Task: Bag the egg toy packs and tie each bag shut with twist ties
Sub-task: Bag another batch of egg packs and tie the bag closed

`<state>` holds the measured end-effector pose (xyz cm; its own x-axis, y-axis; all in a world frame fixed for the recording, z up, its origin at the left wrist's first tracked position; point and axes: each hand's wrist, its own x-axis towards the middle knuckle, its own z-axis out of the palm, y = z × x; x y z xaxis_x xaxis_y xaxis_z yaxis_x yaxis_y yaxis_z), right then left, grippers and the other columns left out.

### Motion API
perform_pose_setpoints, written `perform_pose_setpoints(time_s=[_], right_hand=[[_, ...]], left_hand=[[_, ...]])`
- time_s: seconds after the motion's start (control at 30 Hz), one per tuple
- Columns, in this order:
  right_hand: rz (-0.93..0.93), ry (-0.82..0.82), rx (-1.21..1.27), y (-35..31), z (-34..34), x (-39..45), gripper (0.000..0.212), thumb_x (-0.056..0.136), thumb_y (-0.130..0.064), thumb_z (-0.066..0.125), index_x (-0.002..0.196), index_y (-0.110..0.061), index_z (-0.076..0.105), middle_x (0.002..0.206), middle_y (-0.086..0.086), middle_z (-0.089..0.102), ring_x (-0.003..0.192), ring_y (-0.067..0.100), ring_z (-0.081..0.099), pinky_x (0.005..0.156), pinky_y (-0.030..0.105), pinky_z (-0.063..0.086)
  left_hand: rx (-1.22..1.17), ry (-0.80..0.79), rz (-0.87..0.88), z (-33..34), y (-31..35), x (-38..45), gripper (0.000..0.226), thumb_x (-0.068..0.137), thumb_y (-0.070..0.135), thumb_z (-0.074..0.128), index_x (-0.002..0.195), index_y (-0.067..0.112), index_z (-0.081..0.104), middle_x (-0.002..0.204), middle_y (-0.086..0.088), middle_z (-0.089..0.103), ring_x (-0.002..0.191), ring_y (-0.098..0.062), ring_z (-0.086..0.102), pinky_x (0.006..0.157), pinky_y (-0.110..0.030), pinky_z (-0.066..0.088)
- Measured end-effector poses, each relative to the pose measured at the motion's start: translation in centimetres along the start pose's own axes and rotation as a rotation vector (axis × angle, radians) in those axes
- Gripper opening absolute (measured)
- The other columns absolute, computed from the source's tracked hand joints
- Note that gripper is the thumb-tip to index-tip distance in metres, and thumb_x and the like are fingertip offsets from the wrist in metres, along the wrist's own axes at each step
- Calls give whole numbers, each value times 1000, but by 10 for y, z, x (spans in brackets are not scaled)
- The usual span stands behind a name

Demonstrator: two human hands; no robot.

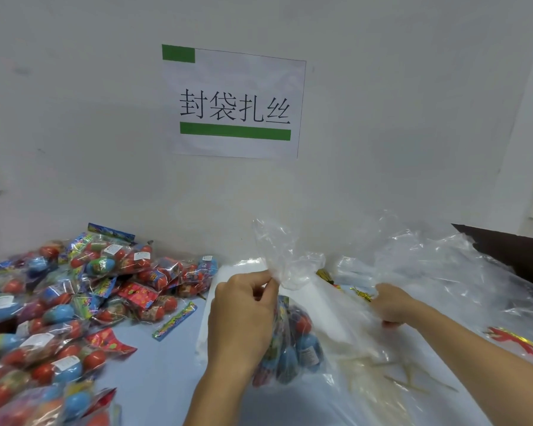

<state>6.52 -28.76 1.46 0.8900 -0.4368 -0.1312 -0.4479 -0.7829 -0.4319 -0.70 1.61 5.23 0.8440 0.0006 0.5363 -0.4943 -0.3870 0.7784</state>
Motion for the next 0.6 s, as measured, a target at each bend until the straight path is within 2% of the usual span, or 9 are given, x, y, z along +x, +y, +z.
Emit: perform_pose_setpoints(time_s=[0.07, 0.1, 0.17, 0.27, 0.37, 0.43, 0.5, 0.6], right_hand=[[-31, 22, -9, -1, -1, 4, 40, 95, -2, 40, 134, -2, 51, 132, 17, 52, 69, 28, 70, 54, 27, 51], [-48, 24, -13, -2, -2, 5, 45, 95, -3, 40, 139, -5, 48, 137, 13, 49, 68, 23, 70, 53, 24, 50], [-77, -3, -66, -5, 0, 4, 43, 94, -4, 41, 135, -9, 54, 132, 12, 53, 66, 21, 69, 50, 22, 49], [-115, -53, -234, -7, 4, 6, 36, 94, -8, 42, 121, -5, 66, 118, 15, 65, 82, 30, 69, 58, 26, 52], [-106, -12, -250, -6, 8, 12, 20, 95, -14, 47, 100, -8, 65, 100, 11, 65, 77, 27, 60, 55, 24, 45], [-90, 55, -231, -5, 9, 17, 16, 96, -18, 52, 105, -10, 63, 108, 12, 64, 90, 29, 61, 67, 25, 46], [-81, 126, -201, -1, 12, 24, 24, 95, -22, 59, 115, -9, 62, 118, 13, 62, 102, 31, 62, 79, 29, 48], [-61, 196, -121, 4, 15, 30, 26, 93, -17, 63, 115, -4, 66, 113, 18, 63, 98, 35, 63, 76, 32, 49]], left_hand=[[-5, -2, 2, 0, 0, 0, 50, 96, 21, 60, 48, 33, 53, 42, 9, 40, 46, -14, 30, 48, -23, 23], [-5, -2, 2, 0, 0, 0, 50, 96, 22, 61, 48, 34, 53, 42, 9, 41, 47, -14, 31, 48, -23, 24], [-9, -5, -4, 1, -1, 1, 49, 96, 23, 61, 49, 31, 52, 43, 8, 40, 49, -14, 29, 50, -27, 27], [-13, -12, -12, 1, -2, 1, 49, 97, 25, 61, 49, 32, 53, 43, 11, 42, 51, -14, 31, 51, -26, 27], [-1, -21, -15, 0, -3, 1, 50, 97, 24, 60, 48, 31, 53, 45, 12, 43, 52, -14, 32, 52, -26, 27], [3, -22, -24, 0, -4, 1, 51, 97, 24, 61, 47, 29, 51, 44, 10, 40, 54, -15, 33, 52, -25, 27], [0, -22, -35, 1, -5, 2, 54, 97, 25, 61, 44, 30, 51, 43, 11, 37, 55, -14, 34, 52, -23, 28], [0, -27, -37, 0, -5, 2, 53, 97, 25, 61, 45, 31, 52, 46, 11, 40, 54, -13, 36, 52, -24, 30]])
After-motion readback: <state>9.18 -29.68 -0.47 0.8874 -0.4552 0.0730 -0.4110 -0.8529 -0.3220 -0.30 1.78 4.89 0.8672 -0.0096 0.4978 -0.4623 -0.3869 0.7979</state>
